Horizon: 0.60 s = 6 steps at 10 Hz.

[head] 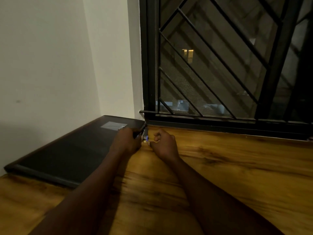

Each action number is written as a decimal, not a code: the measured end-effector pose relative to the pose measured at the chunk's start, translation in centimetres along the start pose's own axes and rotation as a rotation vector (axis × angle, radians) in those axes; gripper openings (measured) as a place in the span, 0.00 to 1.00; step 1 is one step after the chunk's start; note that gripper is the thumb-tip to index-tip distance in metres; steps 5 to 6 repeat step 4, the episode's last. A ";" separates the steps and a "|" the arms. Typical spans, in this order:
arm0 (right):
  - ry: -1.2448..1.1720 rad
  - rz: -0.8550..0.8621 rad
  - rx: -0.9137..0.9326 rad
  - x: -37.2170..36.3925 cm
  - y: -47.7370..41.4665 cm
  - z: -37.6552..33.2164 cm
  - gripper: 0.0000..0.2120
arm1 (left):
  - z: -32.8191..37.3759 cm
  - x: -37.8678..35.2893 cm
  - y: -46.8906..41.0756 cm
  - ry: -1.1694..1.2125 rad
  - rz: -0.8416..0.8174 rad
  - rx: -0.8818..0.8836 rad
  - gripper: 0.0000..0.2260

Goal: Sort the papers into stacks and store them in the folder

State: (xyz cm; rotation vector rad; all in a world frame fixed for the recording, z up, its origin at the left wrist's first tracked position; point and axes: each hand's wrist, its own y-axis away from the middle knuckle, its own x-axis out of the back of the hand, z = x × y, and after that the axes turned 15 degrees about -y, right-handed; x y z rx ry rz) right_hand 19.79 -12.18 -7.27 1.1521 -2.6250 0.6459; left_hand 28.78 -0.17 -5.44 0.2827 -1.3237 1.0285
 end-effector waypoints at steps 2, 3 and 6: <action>-0.022 -0.020 0.009 0.5 0.3 -0.1 0.17 | 0.4 0.0 0.0 0.005 0.023 0.029 0.10; -0.030 -0.079 0.026 0.5 -0.2 -0.3 0.18 | 0.1 0.3 -1.4 0.033 0.002 0.082 0.14; -0.034 -0.108 0.056 1.6 -1.7 -1.4 0.19 | 0.1 1.0 -3.4 0.027 0.016 0.120 0.19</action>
